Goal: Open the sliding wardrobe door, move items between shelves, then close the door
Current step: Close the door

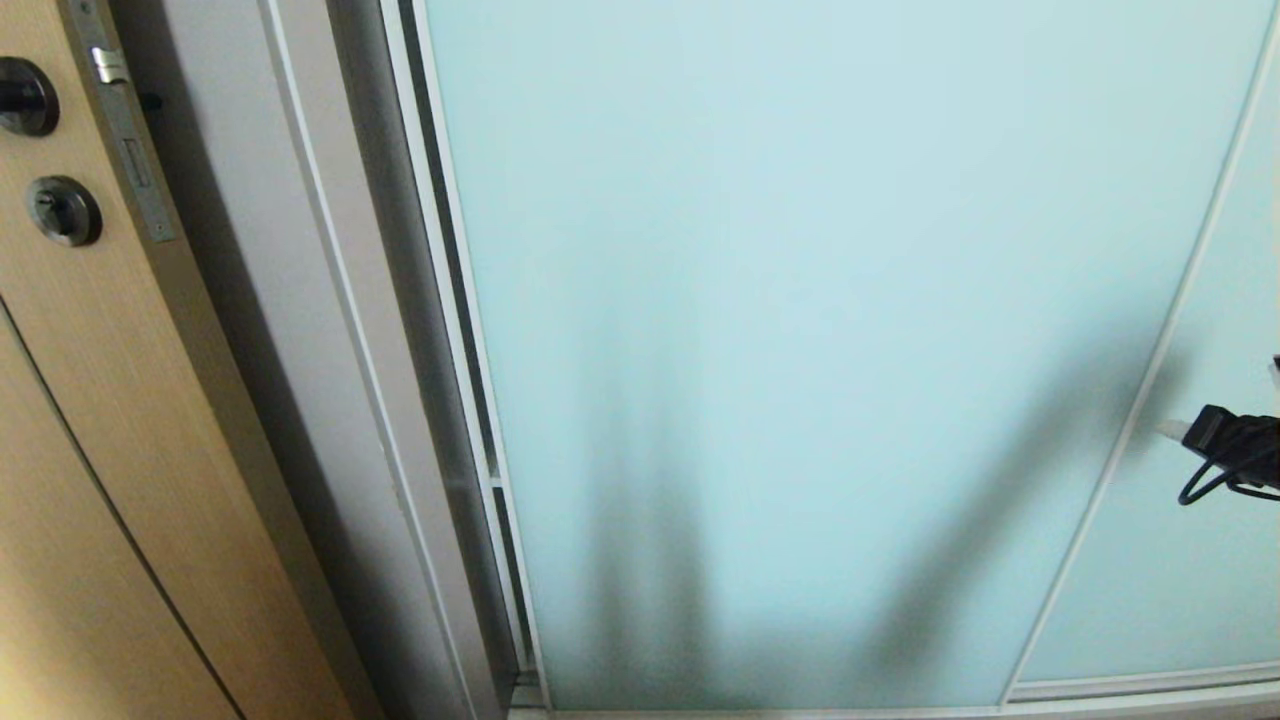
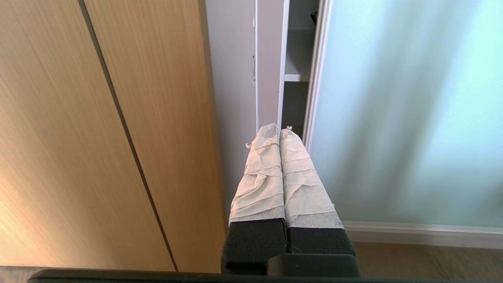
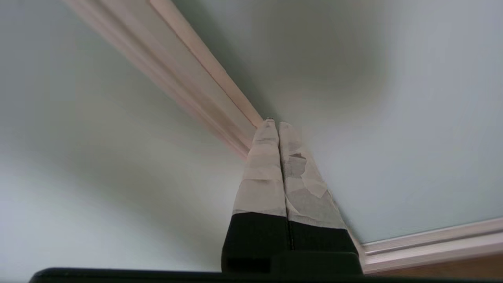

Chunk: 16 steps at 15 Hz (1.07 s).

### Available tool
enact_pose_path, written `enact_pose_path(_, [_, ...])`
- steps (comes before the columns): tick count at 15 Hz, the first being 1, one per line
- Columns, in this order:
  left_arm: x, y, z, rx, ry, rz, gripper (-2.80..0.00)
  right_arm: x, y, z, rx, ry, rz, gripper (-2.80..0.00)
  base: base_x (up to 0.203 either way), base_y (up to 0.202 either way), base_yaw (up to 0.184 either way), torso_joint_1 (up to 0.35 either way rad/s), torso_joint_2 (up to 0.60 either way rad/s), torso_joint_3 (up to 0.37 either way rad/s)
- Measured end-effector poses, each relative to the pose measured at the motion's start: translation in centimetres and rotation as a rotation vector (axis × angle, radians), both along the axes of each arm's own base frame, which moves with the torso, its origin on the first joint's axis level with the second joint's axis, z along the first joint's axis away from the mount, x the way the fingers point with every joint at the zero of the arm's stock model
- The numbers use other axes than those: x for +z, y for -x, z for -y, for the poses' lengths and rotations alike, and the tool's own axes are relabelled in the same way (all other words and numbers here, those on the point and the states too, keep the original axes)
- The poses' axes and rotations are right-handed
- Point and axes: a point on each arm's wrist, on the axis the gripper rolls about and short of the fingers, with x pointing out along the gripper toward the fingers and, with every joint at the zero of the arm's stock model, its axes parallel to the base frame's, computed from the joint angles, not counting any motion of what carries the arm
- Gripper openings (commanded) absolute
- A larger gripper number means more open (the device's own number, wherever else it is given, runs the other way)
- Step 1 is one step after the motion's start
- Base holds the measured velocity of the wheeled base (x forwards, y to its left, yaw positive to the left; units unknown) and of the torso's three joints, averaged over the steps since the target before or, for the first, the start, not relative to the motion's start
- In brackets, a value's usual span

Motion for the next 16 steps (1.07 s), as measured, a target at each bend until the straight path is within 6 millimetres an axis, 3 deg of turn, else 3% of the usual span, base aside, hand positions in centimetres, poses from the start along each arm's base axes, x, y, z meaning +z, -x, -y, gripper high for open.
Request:
enact_pose_path(5, [0.0,0.0,0.0,0.0,0.0,0.0,-2.8,0.3,0.7,-0.4,-0.003,0.016,0.009,-2.8,0.0,0.0,0.0,0.0,0.0,0.0])
enact_pose_path(7, [0.0,0.0,0.0,0.0,0.0,0.0,-2.8,1.3,1.4,-0.2,-0.02,0.027,0.029,-2.8,0.0,0.0,0.0,0.0,0.0,0.0])
enact_pose_path(10, [0.0,0.0,0.0,0.0,0.0,0.0,-2.8,4.6,3.5,1.0,-0.076,0.068,0.089,-2.8,0.0,0.0,0.0,0.0,0.0,0.0])
enact_pose_path(13, [0.0,0.0,0.0,0.0,0.0,0.0,-2.8,8.4,7.4,2.3,-0.182,0.147,0.142,-2.8,0.0,0.0,0.0,0.0,0.0,0.0])
enact_pose_path(16, [0.0,0.0,0.0,0.0,0.0,0.0,-2.8,12.0,11.2,0.9,-0.262,0.21,0.188,-2.8,0.0,0.0,0.0,0.0,0.0,0.0])
